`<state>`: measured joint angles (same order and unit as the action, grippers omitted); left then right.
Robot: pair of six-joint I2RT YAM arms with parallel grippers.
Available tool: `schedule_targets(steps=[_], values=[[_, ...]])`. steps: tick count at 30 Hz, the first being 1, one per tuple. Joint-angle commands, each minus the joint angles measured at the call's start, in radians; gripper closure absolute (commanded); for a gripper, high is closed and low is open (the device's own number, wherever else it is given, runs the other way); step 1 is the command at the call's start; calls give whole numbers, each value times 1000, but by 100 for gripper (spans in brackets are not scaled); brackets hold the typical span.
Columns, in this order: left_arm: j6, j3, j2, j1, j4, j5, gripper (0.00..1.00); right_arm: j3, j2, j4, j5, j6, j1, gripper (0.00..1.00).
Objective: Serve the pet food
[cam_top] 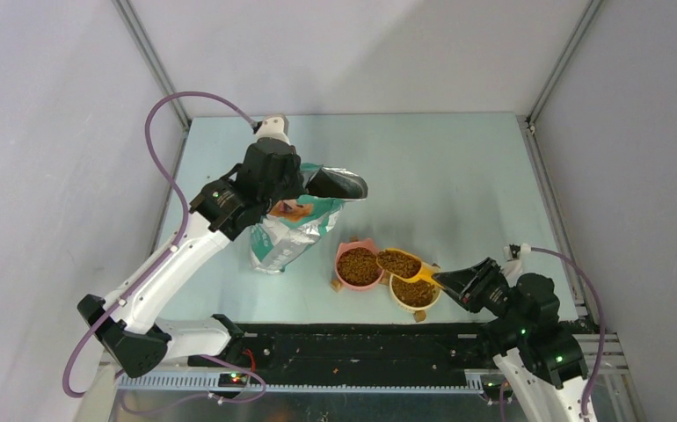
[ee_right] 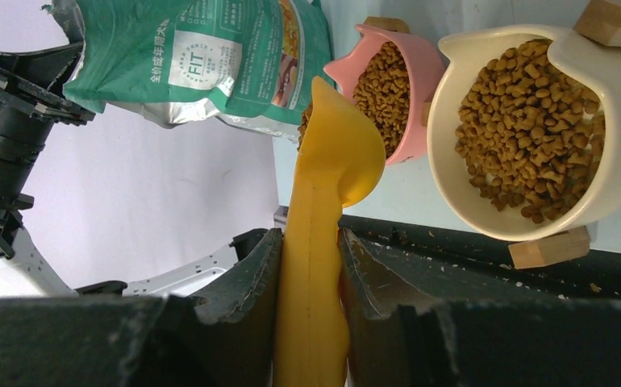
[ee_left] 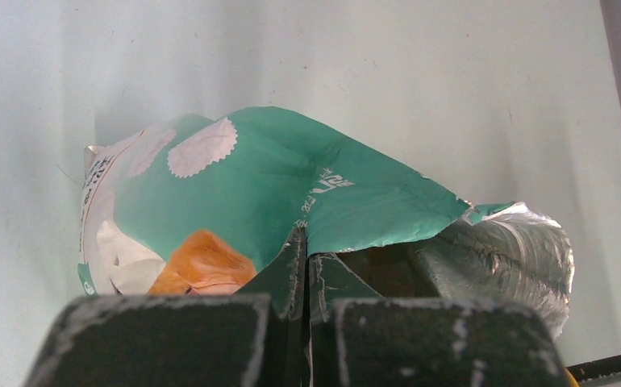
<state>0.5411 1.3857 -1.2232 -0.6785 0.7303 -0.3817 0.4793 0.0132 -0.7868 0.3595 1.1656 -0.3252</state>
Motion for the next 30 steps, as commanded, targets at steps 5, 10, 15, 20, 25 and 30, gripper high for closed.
schedule_targets(steps=[5,10,15,20,25,30], values=[[-15,-5,-15,3,30,-22,100,98,-108,-19,-47,-24,-11,100],[-14,-4,-14,3,30,-22,100,99,-108,5,-38,-15,-18,100],[-16,-5,-18,4,32,-24,100,99,-108,18,-31,-6,-26,100],[-16,-4,-23,3,31,-23,100,99,-108,19,-34,-2,-30,100],[-16,-5,-20,4,33,-28,100,106,-108,-4,-49,-3,-36,100],[-17,-4,-22,4,33,-29,100,176,-108,-90,-122,-38,-53,100]])
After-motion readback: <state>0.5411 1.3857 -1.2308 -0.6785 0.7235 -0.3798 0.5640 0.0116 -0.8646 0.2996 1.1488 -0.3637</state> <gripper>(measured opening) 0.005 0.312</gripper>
